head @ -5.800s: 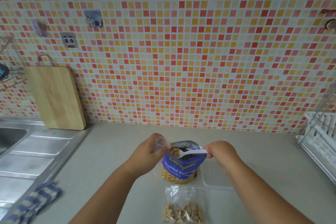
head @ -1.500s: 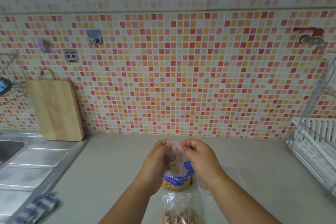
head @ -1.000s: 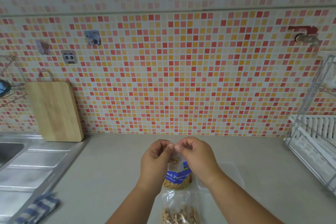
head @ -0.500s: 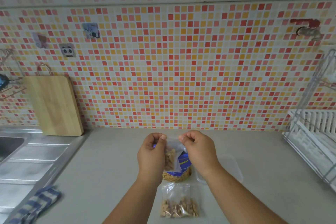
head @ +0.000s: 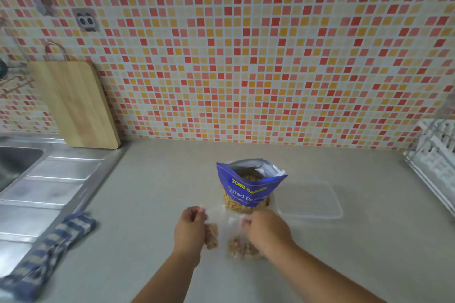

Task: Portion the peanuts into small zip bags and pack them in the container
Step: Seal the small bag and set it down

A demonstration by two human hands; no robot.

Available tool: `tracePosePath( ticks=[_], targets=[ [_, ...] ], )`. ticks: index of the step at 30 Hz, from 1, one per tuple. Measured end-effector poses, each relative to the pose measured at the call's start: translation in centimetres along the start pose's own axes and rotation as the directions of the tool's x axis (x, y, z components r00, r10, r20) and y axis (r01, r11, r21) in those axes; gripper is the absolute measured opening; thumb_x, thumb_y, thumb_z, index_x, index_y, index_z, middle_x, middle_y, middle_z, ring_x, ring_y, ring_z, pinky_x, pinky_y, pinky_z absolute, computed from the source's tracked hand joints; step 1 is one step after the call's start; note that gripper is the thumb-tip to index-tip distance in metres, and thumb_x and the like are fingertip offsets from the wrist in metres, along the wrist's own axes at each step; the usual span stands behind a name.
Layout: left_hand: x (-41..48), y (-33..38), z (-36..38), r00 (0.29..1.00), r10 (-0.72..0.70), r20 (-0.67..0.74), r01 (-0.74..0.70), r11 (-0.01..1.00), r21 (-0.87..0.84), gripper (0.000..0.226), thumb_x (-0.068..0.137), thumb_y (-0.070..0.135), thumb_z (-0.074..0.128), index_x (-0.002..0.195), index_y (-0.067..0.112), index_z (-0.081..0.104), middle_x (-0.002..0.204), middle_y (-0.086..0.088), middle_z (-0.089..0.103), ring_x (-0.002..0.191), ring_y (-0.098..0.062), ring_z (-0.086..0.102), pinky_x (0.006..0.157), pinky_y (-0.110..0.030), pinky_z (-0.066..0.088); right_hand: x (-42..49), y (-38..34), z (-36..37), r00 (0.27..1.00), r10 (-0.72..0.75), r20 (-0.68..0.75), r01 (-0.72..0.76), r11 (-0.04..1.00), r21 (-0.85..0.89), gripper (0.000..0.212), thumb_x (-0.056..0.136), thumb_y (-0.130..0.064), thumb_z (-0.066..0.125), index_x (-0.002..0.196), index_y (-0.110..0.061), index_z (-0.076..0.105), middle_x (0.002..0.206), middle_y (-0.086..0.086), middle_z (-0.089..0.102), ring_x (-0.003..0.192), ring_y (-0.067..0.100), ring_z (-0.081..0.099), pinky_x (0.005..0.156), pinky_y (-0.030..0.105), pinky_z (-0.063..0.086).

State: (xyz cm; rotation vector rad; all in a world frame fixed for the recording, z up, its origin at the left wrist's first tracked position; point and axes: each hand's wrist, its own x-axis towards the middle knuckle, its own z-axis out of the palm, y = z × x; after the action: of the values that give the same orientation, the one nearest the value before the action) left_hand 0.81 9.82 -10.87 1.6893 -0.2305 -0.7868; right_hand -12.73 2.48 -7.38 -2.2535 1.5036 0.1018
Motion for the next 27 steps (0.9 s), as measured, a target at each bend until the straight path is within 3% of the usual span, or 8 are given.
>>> tracePosePath(
  ticks=[5,10,14,17,19,22,24,27],
  targets=[
    [1.7,-2.6,-0.1,0.998,-0.011,-0.058,0.024,0.973,0.229,0.012,0.094,0.018,0.049,0.093,0.011,0.059,0.078,-0.004,0.065,0.064,-0.018,0.058,0.05,-0.024,0.044,1.4,-0.2,2.4,0.995,0.101,0.023,-0.101,0.994,0.034,0.04,0.092,-0.044,0.047,0.119,-0.017,0.06,0.126,0.005,0.062,0.119,0.025,0.058,0.094,0.032,0.047],
    [2.6,-3.5,0.4,0.999,0.011,-0.036,0.003,0.928,0.371,0.016,0.094,0.026,0.046,0.09,0.017,0.058,0.08,-0.003,0.069,0.077,-0.024,0.062,0.074,-0.035,0.051,1.9,0.4,2.9,0.989,0.14,0.049,-0.148,0.951,0.271,0.02,0.083,-0.032,0.051,0.089,-0.019,0.066,0.098,0.0,0.07,0.098,0.024,0.064,0.078,0.027,0.049],
    [2.0,-3.0,1.0,1.0,-0.002,-0.021,0.009,0.928,0.372,0.02,0.094,0.025,0.045,0.104,0.013,0.058,0.087,-0.005,0.067,0.077,-0.023,0.06,0.065,-0.028,0.047,1.6,0.7,2.0,0.995,0.091,0.046,-0.1,0.785,0.611,0.026,0.078,-0.018,0.06,0.053,-0.02,0.053,0.055,-0.004,0.053,0.062,0.015,0.051,0.06,0.025,0.04],
    [1.6,-2.1,1.3,1.0,-0.024,0.01,0.018,0.911,0.412,0.038,0.092,0.031,0.051,0.126,0.015,0.049,0.116,-0.008,0.059,0.104,-0.025,0.057,0.091,-0.033,0.045,1.1,0.9,0.8,0.995,0.033,0.093,-0.095,0.567,0.818,0.03,0.076,-0.009,0.064,0.049,-0.018,0.054,0.051,-0.001,0.048,0.048,0.013,0.041,0.049,0.022,0.034],
    [1.3,-0.6,1.0,0.998,0.002,0.059,-0.02,0.952,0.306,0.043,0.09,0.033,0.056,0.13,0.019,0.048,0.127,-0.005,0.054,0.118,-0.023,0.051,0.105,-0.037,0.038,0.8,0.8,0.0,0.992,-0.025,0.122,-0.101,0.419,0.902,0.023,0.073,-0.011,0.067,0.053,-0.017,0.056,0.053,0.002,0.048,0.049,0.015,0.042,0.048,0.021,0.034],
    [-0.3,2.7,0.2,0.939,0.045,0.341,0.0,0.991,-0.132,0.041,0.075,0.038,0.067,0.11,0.015,0.066,0.108,-0.003,0.064,0.1,-0.018,0.057,0.099,-0.034,0.042,0.2,0.2,-1.5,0.987,-0.11,0.117,-0.092,0.209,0.974,0.009,0.072,-0.008,0.065,0.065,-0.012,0.061,0.061,0.007,0.052,0.053,0.018,0.048,0.05,0.023,0.041],
    [-1.4,4.6,-0.2,0.875,0.142,0.463,-0.05,0.977,-0.206,0.033,0.073,0.032,0.066,0.095,0.008,0.07,0.093,-0.01,0.069,0.087,-0.021,0.062,0.091,-0.035,0.048,-0.3,-0.3,-2.5,0.985,-0.148,0.089,-0.069,0.131,0.989,0.01,0.07,-0.009,0.062,0.078,-0.004,0.063,0.068,0.014,0.053,0.052,0.017,0.049,0.05,0.025,0.042],
    [-3.0,6.8,-0.1,0.863,0.259,0.434,-0.194,0.963,-0.188,0.016,0.075,0.024,0.069,0.078,0.008,0.07,0.074,-0.009,0.065,0.072,-0.021,0.057,0.075,-0.03,0.05,-1.3,-0.7,-3.9,0.982,-0.186,0.014,0.008,0.117,0.993,0.022,0.064,-0.015,0.06,0.082,-0.004,0.064,0.073,0.016,0.056,0.058,0.018,0.051,0.053,0.026,0.044]
  ],
)
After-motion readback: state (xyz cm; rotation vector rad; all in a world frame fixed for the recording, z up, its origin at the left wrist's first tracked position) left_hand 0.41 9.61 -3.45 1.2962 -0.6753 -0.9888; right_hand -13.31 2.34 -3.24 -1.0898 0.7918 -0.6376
